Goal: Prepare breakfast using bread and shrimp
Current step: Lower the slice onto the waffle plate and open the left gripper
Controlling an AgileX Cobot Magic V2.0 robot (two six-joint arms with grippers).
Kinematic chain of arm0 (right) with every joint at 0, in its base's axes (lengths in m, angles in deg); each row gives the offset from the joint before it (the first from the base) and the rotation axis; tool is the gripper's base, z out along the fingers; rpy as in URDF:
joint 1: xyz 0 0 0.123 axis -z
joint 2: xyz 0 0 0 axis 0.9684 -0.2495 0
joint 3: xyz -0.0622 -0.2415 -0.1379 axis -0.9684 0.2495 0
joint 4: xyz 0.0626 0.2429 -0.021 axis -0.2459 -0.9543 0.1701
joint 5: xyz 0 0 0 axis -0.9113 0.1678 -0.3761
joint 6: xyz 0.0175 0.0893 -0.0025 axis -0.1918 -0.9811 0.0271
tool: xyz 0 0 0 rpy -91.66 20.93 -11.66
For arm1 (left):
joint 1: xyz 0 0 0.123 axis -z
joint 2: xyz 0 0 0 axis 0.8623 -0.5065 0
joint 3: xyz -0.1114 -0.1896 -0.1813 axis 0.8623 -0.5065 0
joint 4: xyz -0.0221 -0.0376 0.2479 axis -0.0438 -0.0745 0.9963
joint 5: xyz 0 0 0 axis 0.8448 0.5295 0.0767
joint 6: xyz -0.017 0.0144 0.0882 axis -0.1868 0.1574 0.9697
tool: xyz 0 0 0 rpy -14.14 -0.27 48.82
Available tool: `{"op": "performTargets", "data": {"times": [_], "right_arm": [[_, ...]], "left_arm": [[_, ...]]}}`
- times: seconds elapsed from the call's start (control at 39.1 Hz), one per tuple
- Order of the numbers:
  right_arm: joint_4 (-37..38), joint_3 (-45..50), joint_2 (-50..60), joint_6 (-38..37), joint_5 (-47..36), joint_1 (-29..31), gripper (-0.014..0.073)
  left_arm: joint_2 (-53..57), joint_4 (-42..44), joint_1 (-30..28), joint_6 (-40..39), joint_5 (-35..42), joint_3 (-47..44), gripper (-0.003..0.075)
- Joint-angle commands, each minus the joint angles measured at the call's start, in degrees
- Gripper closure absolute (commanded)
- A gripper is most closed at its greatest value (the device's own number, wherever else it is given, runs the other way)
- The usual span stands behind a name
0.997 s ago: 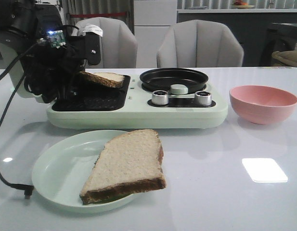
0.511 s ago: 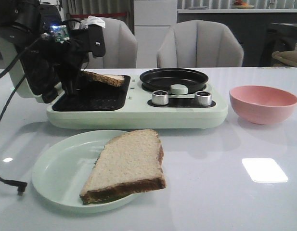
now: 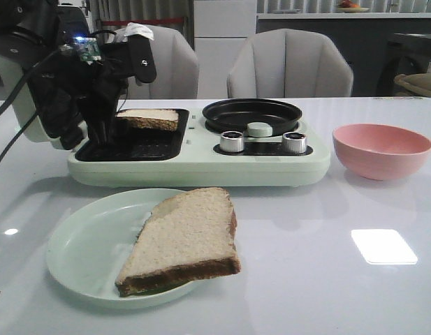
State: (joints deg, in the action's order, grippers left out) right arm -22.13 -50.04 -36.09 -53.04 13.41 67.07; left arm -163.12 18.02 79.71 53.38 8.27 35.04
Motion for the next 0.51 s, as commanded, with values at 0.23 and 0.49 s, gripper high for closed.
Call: {"op": "performTargets", "data": {"times": [0.23, 0.49], "right_arm": [[0.65, -0.92, 1.18, 0.28, -4.96, 0.34, 0.0442], [0.65, -0.92, 1.18, 0.28, -4.96, 0.34, 0.0442]], "left_arm": [[9.54, -2.18, 1.06, -1.51, 2.43, -4.54, 0.0127], [15.48, -5.10, 2.13, -1.51, 0.46, -8.94, 0.0129]]}}
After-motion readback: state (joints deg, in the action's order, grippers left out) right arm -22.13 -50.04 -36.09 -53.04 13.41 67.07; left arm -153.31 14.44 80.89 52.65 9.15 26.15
